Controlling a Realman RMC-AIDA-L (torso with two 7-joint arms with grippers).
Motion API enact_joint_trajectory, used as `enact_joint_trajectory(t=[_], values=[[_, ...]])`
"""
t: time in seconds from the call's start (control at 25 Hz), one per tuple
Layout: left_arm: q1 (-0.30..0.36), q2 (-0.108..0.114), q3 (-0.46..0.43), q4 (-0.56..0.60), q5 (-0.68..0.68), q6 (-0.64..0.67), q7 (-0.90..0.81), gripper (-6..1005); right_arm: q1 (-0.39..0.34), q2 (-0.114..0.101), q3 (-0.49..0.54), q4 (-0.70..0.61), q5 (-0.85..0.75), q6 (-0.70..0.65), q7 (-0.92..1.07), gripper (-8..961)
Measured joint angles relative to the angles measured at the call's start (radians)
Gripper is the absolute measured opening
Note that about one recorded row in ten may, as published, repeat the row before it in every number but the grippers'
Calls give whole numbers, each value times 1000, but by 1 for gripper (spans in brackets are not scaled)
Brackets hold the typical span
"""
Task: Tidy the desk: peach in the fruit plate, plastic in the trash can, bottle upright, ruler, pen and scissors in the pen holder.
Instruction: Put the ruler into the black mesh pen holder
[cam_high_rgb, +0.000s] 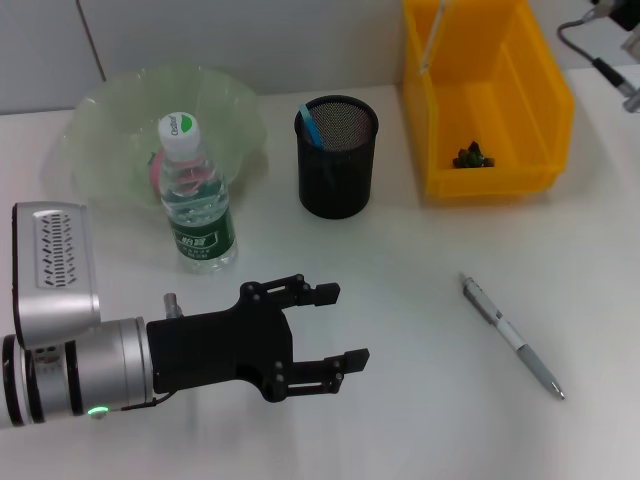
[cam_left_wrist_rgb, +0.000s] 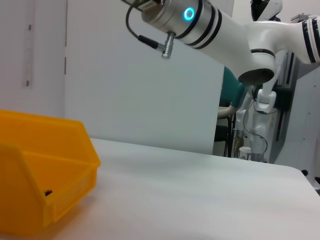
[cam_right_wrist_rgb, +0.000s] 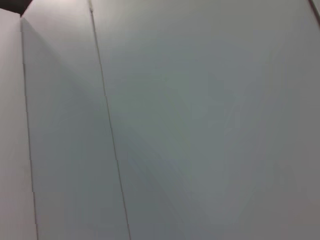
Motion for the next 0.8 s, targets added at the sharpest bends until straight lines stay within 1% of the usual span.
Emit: enact_joint_trajectory(t=[0.08,0.12,0.16,0.24,0.36,0.4,0.48,0.52,0.6,0.72,0.8], values=[[0,0,0,-2,1,0,2,785,19,-1,0,37,0,2,-9,385],[1,0,0,-8,2,-1,11,785,41,-2,2,75,1,4,-34,385],[1,0,0,-8,2,-1,11,785,41,-2,2,75,1,4,-34,385],[1,0,0,-14,1,-1,19,785,65,-2,7,118,1,8,-65,385],[0,2,0,-18,-1,1,22,785,125,1,27,205,2,26,-131,385],[0,2,0,-18,-1,1,22,785,125,1,27,205,2,26,-131,385],[0,2,0,-19,0,1,22,785,152,3,37,239,3,43,-158,385],[-1,2,0,-20,0,0,23,785,176,4,40,265,3,58,-175,385],[-1,2,0,-21,1,-1,23,785,189,5,39,278,3,69,-182,385],[-3,2,0,-23,2,-1,23,785,232,6,28,312,-1,124,-205,386],[-4,2,0,-23,3,-1,24,785,236,6,23,316,-4,136,-207,386]])
